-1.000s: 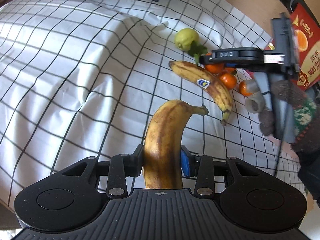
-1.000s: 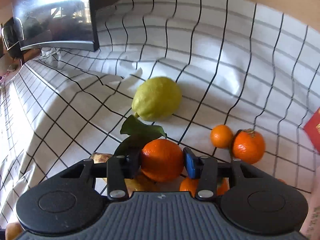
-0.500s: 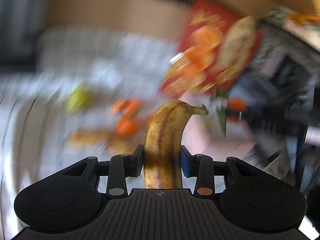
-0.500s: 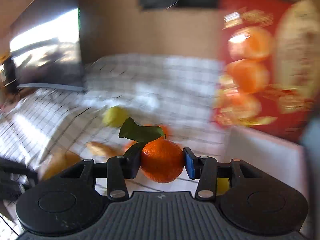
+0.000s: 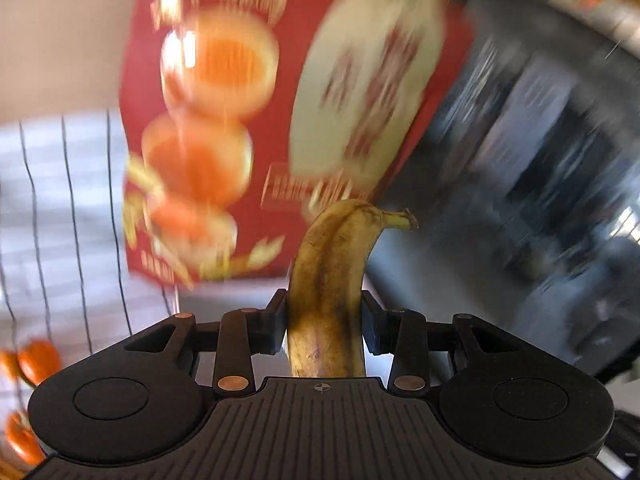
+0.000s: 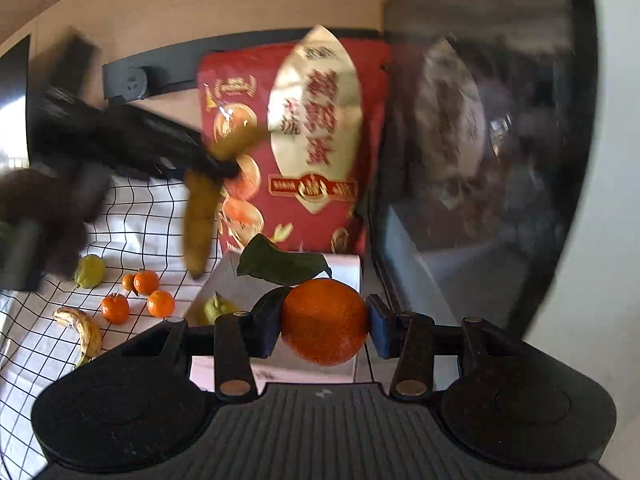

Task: Organize fruits
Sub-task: 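Carry the banana into the box and open the left tool while the right carries the orange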

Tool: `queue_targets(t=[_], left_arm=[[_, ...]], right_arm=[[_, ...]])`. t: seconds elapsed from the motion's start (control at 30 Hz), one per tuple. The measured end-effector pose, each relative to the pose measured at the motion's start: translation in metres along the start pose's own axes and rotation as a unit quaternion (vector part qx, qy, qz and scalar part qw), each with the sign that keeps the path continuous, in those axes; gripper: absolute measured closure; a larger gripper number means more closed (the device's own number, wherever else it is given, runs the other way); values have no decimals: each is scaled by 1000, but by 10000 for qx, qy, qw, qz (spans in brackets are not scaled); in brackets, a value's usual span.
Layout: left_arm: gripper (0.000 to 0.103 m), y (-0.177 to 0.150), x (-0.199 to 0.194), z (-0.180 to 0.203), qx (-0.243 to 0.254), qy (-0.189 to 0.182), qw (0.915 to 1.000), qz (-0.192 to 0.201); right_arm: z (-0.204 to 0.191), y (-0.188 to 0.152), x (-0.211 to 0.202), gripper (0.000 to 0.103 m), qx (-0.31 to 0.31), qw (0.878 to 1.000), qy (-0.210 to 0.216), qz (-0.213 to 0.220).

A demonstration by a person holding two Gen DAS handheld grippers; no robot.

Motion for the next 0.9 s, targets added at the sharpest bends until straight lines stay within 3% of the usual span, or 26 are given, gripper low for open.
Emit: queue_targets(t=[0.13,0.3,0.47,0.57,0.67,0.77,0.9], left_arm=[[61,-27,43,5,163,344,9979,-524],[61,-48,59,7,429,569,9935,-887],[60,-51,64,23,852,935,9872,-972],[60,-48,74,25,915,942,9856,-1066],[56,-45,76,22,833,1011,9859,-1041],[61,-40,72,18,871,1146,9855,-899],[61,-27,38,-1,312,810,9953,-440]], right_arm=[[9,-16,11,59,125,9997,129,-158],[14,-31,30,59,157,9989,313,-307],[20,-35,46,59,237,9982,409,-363],[20,-36,54,59,226,9979,434,-415],[20,-35,59,59,200,9977,458,-464],[21,-36,65,59,226,9969,501,-555],[18,-36,70,59,161,9963,545,-646]])
Point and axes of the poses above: each gripper's, at about its wrist camera, not at the fingertips, and x roughly the way its jaws point, z to its right, y to its top, the point moved 2 cm from there along x, roughly the way its jaws point, and after that the axes turned 12 degrees about y, right-handed, at the moved point
